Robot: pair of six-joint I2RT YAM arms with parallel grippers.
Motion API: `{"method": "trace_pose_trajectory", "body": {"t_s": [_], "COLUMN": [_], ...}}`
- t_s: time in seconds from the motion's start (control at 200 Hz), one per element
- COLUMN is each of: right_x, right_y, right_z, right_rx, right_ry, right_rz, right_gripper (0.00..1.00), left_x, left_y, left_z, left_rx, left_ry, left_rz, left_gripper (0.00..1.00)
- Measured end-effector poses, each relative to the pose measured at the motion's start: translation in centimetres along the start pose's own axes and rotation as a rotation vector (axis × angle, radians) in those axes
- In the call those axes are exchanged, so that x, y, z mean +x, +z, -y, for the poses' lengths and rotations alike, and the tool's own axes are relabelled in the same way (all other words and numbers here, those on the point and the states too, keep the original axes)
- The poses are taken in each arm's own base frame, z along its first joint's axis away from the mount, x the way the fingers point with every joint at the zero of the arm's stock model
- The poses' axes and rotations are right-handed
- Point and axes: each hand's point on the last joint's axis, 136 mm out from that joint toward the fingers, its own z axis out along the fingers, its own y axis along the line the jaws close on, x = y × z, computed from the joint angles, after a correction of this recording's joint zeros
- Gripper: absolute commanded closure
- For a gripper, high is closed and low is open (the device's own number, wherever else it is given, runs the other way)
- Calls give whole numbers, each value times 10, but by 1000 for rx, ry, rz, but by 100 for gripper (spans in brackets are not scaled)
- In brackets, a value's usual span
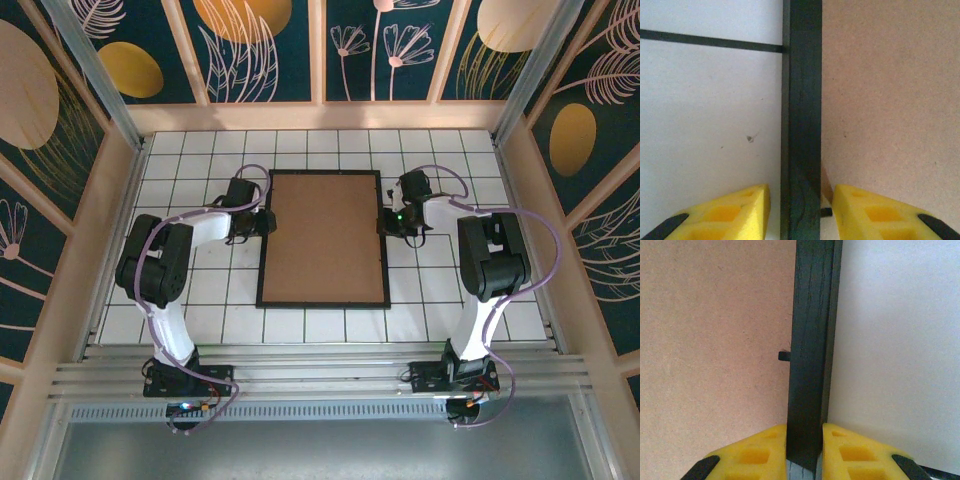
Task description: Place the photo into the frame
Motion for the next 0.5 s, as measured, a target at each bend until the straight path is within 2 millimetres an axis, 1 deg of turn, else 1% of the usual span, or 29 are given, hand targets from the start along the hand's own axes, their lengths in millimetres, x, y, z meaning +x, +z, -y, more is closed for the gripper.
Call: {"method": "trace_pose_trajectory", "body": {"t_s": [0.115,0.235,0.285,0.385,0.455,0.5], "right_x": [0,0,0,0,0,0], "right_y": [0,0,0,0,0,0], "right_z": [0,0,0,0,0,0], "right_rx": [1,3,3,3,3,3], "right_ry": [0,0,0,0,0,-1], "right_rz": [0,1,1,1,1,2], "right_gripper": [79,79,79,79,79,79], "left_x": [-1,1,4,6,12,17], "left_y": [-2,-11,-18,-39,-53,-58], "left_z": [-1,-7,-8,-8,-8,-8], "left_rx": [-35,-68,-77,-69,-56,-47], "left_ry": [12,11,9,-4,-16,-25], "left_rz": [13,34,45,78,96,98], "left_gripper": [53,52,52,52,53,53]}}
